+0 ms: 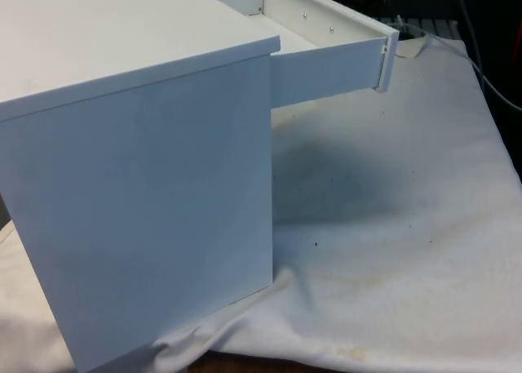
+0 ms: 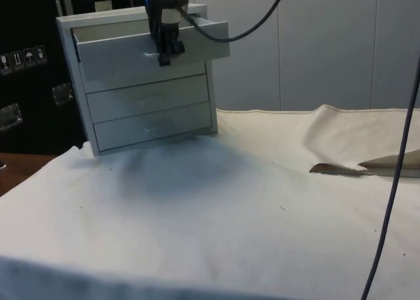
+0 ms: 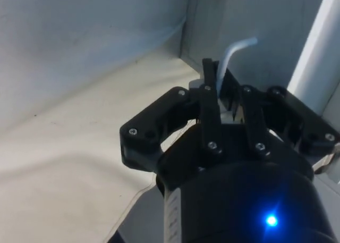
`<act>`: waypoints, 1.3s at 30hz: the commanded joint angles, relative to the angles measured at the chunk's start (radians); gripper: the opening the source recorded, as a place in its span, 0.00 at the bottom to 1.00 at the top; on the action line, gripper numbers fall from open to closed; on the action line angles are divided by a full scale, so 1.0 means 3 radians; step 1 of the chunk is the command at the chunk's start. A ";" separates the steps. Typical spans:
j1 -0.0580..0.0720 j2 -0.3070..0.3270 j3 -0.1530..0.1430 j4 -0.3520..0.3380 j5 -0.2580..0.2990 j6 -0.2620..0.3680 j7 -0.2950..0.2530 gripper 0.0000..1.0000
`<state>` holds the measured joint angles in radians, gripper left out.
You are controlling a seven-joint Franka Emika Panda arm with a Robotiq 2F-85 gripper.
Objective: Open the drawer, then close it.
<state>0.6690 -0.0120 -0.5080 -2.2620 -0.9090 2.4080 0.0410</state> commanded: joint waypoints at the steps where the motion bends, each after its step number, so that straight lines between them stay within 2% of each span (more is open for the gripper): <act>1: 0.0020 -0.0047 0.0023 -0.0040 -0.0040 -0.0020 0.0047 0.00; 4: 0.0017 -0.0037 0.0020 -0.0027 -0.0047 -0.0013 0.0070 0.01; 7: 0.0003 -0.0037 0.0030 -0.0027 -0.0047 -0.0003 0.0073 0.13; 21: -0.0007 -0.0027 0.0037 -0.0020 -0.0043 0.0003 0.0087 0.87; 23: 0.0017 -0.0027 0.0063 -0.0027 -0.0040 -0.0020 0.0123 0.97; 24: 0.0020 -0.0030 0.0077 -0.0033 -0.0040 -0.0027 0.0140 1.00; 29: 0.0017 -0.0047 0.0193 -0.0103 -0.0063 -0.0060 0.0280 1.00; 30: 0.0000 -0.0017 0.0183 -0.0077 -0.0027 -0.0033 0.0233 1.00; 31: 0.0013 -0.0047 0.0240 -0.0127 -0.0070 -0.0070 0.0337 1.00; 33: 0.0017 -0.0033 0.0283 -0.0153 -0.0077 -0.0067 0.0407 1.00; 37: 0.0007 0.0027 0.0370 -0.0203 -0.0090 -0.0037 0.0563 1.00; 39: 0.0000 0.0003 0.0370 -0.0210 -0.0037 -0.0050 0.0503 1.00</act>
<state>0.6690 -0.0110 -0.3970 -2.3250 -0.9200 2.3930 0.1920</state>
